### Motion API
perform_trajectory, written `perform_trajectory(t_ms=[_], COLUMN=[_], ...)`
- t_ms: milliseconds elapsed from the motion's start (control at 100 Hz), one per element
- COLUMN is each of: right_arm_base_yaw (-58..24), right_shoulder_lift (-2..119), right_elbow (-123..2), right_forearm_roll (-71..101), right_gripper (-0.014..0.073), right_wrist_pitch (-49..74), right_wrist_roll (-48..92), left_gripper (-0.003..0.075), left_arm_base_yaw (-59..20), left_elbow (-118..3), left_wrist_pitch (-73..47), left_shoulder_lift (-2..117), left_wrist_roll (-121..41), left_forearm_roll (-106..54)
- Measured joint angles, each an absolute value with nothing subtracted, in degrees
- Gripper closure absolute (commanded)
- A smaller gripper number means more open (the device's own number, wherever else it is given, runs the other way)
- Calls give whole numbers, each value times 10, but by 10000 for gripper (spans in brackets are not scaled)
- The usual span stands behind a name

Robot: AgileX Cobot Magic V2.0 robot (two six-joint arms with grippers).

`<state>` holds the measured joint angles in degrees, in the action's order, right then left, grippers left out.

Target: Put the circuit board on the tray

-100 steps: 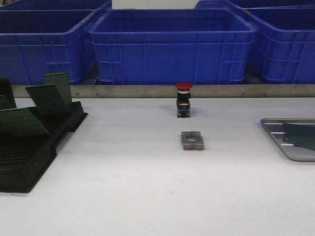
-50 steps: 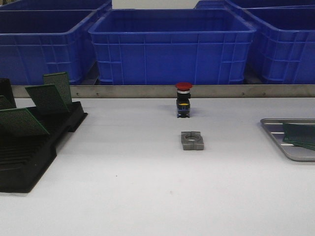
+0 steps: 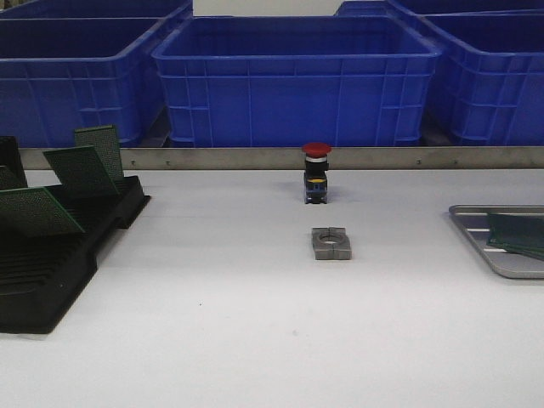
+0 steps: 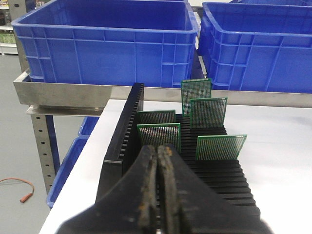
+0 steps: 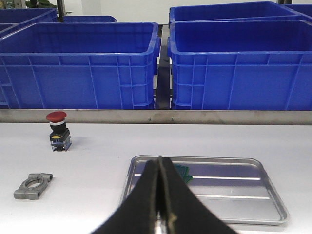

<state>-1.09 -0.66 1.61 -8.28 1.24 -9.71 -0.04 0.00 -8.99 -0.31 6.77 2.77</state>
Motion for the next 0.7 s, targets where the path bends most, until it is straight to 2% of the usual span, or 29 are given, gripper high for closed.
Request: perform_trajectory(t_ms=[700], right_arm_base_yaw=[-5], right_shoulder_lift=[-7], right_elbow=[16], right_forearm_roll=[-86], right_gripper=[654], right_wrist_pitch=[-4], right_wrist_roll=[-98], left_gripper=[741], left_arm_base_yaw=[0], left_elbow=[0], left_wrist_pitch=[-89], left_shoulder_lift=[-3], left_wrist_roll=[68], left_forearm_roll=[28])
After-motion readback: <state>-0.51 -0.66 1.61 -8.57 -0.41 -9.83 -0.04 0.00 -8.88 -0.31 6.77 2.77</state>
